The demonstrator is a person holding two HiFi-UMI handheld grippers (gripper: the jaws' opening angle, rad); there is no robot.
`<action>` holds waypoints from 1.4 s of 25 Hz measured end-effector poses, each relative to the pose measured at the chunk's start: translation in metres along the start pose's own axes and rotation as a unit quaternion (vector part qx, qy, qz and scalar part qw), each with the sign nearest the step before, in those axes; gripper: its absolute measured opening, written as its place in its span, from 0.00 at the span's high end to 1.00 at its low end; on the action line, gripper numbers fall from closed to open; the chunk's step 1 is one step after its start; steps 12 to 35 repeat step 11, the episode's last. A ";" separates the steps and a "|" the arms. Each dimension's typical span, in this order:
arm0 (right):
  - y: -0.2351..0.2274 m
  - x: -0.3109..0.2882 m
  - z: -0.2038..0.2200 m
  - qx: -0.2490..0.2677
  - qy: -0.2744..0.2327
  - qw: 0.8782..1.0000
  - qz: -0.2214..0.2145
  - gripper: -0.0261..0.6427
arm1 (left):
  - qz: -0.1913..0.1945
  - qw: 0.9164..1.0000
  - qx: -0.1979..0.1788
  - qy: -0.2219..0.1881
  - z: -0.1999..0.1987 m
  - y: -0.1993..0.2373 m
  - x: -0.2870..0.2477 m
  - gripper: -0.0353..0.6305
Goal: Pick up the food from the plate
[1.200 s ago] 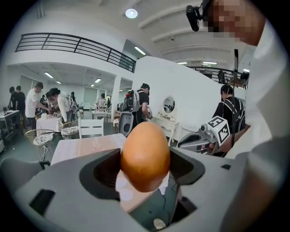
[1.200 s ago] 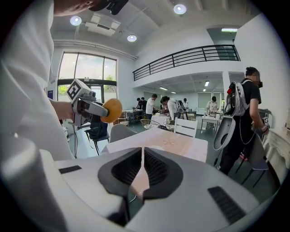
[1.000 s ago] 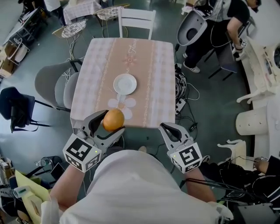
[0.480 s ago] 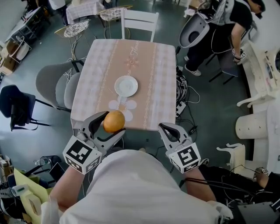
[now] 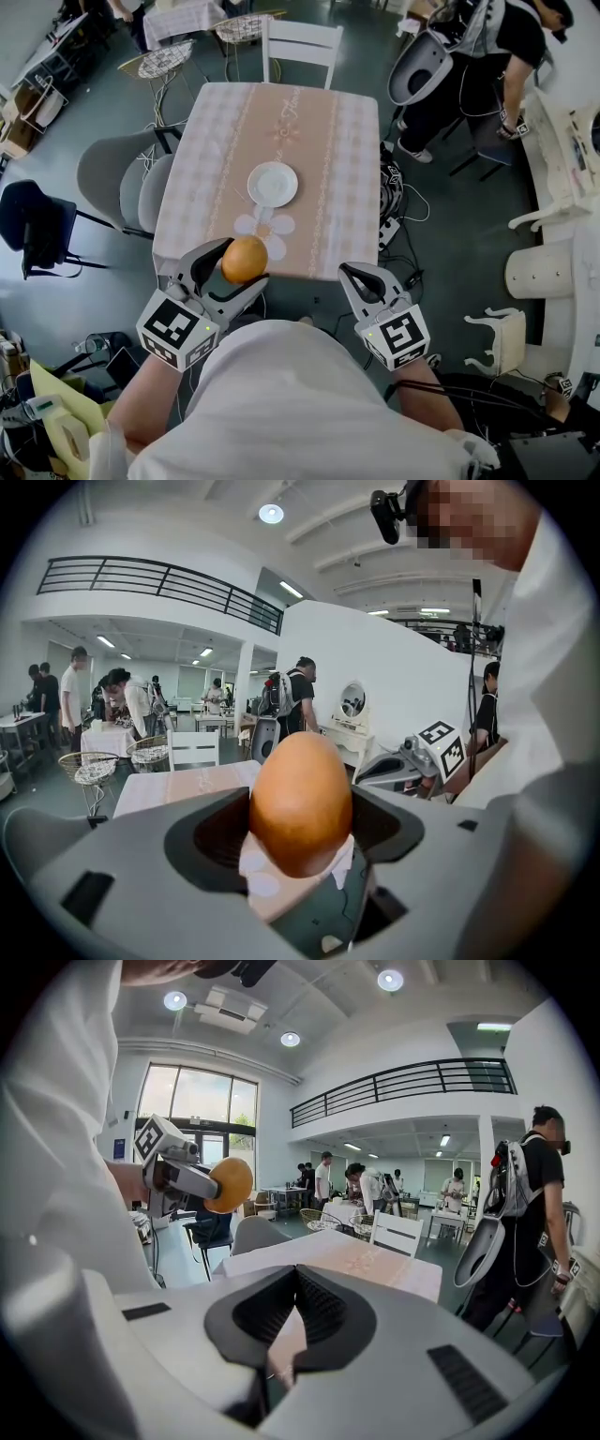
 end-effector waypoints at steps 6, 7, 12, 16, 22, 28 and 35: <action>0.001 -0.004 -0.003 -0.001 0.003 1.000 0.003 0.94 | 0.005 1.000 0.001 0.002 0.001 0.006 0.000 0.44; 0.002 -0.005 -0.004 0.000 0.004 1.000 0.003 0.94 | 0.007 1.000 0.002 0.002 0.001 0.007 0.000 0.44; 0.005 -0.007 -0.005 0.006 0.010 1.000 0.004 0.94 | 0.013 1.000 0.002 0.003 0.001 0.011 -0.001 0.44; 0.005 -0.007 -0.005 0.006 0.010 1.000 0.004 0.94 | 0.013 1.000 0.002 0.003 0.001 0.011 -0.001 0.44; 0.005 -0.007 -0.005 0.006 0.010 1.000 0.004 0.94 | 0.013 1.000 0.002 0.003 0.001 0.011 -0.001 0.44; 0.005 -0.007 -0.005 0.006 0.010 1.000 0.004 0.94 | 0.013 1.000 0.002 0.003 0.001 0.011 -0.001 0.44; 0.005 -0.007 -0.005 0.006 0.010 1.000 0.004 0.94 | 0.013 1.000 0.002 0.003 0.001 0.011 -0.001 0.44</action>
Point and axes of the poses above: the fingertips, and each gripper's own axes: x backward along the fingers, y to its left, z out of its underside, the point moved 8 cm from there along x, backward along the fingers, and after that the axes turned 1 degree about z, right-handed, at the moved point
